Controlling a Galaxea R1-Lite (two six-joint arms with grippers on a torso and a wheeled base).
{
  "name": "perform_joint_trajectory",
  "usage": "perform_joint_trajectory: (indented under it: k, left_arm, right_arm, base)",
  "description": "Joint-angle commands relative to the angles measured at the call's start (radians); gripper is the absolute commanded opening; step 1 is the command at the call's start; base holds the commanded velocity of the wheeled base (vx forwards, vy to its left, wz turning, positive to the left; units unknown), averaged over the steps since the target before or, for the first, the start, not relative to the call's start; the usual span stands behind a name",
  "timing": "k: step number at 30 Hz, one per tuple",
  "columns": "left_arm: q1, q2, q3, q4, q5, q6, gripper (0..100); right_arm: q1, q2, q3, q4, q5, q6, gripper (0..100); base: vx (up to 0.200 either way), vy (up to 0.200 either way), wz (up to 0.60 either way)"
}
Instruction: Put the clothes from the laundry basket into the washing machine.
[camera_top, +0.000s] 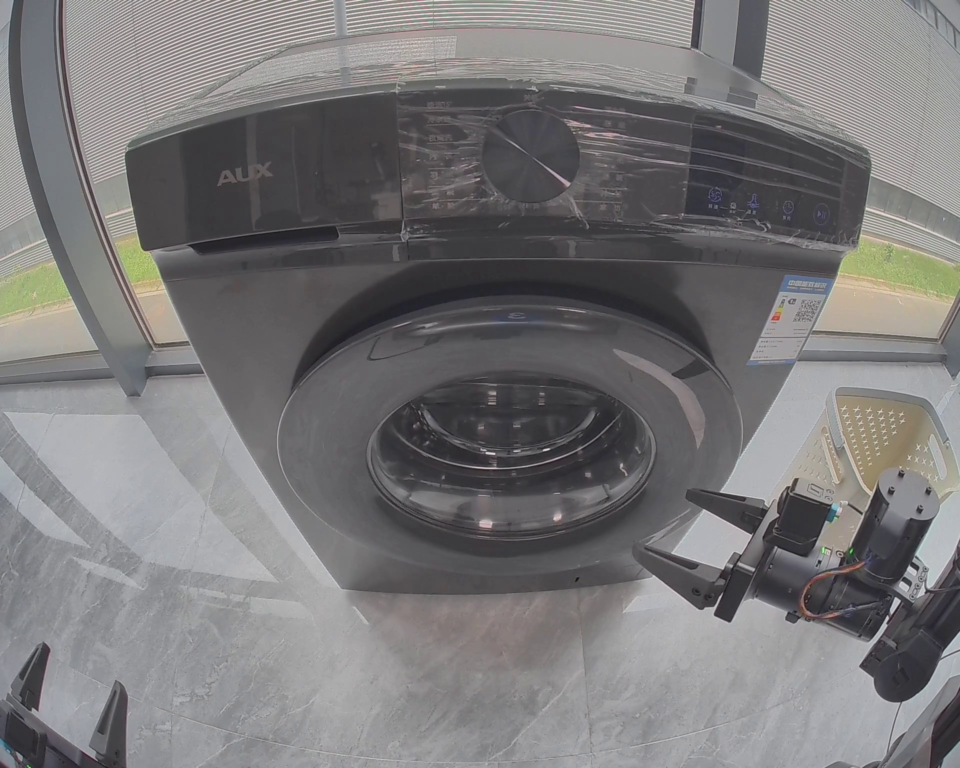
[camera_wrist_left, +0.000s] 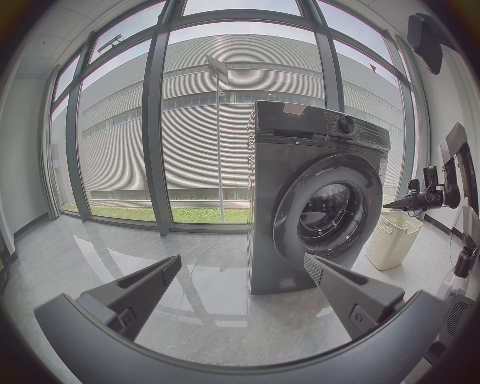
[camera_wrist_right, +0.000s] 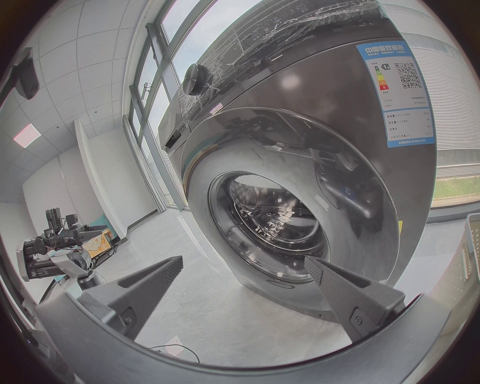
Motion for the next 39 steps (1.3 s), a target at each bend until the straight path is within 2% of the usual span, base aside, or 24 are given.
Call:
perform_joint_trajectory:
  k: [1, 3, 11, 16, 19, 24, 33, 35, 39]
  left_arm:
    - [0.0, -0.016, 0.018, -0.002, 0.0, -0.001, 100]
    - [0.0, -0.016, 0.018, 0.0, -0.003, -0.008, 100]
    - [0.0, -0.016, 0.018, -0.002, -0.004, -0.006, 100]
    - [0.0, -0.016, 0.018, -0.002, -0.003, -0.001, 100]
    - [0.0, -0.016, 0.018, 0.0, -0.003, -0.001, 100]
    - [0.0, -0.016, 0.018, 0.0, -0.003, -0.001, 100]
    - [0.0, -0.016, 0.018, -0.002, -0.003, -0.004, 100]
    - [0.0, -0.016, 0.018, -0.002, -0.003, -0.004, 100]
    - [0.0, -0.016, 0.018, -0.002, -0.003, -0.001, 100]
  right_arm:
    - [0.012, -0.011, -0.007, -0.007, 0.0, 0.0, 0]
    - [0.02, -0.025, -0.01, -0.007, -0.008, 0.003, 0]
    - [0.016, -0.027, -0.053, -0.009, -0.017, 0.005, 0]
    - [-0.004, -0.022, -0.128, -0.009, -0.096, 0.019, 0]
    - [-0.029, -0.022, -0.159, -0.007, -0.114, 0.039, 0]
    - [-0.061, -0.022, -0.176, -0.007, -0.122, 0.039, 0]
    - [-0.046, -0.025, -0.156, -0.007, -0.12, 0.037, 0]
    - [-0.029, -0.031, -0.111, -0.007, -0.117, 0.029, 0]
    - [0.051, -0.088, 0.004, -0.006, -0.116, 0.025, 0]
  base:
    - [0.0, 0.0, 0.0]
    - [0.0, 0.0, 0.0]
    - [0.2, 0.0, 0.0]
    - [0.16, 0.0, 0.0]
    - [0.0, 0.0, 0.0]
    - [0.0, 0.0, 0.0]
    - [0.0, 0.0, 0.0]
    - [0.0, 0.0, 0.0]
    - [0.0, 0.0, 0.0]
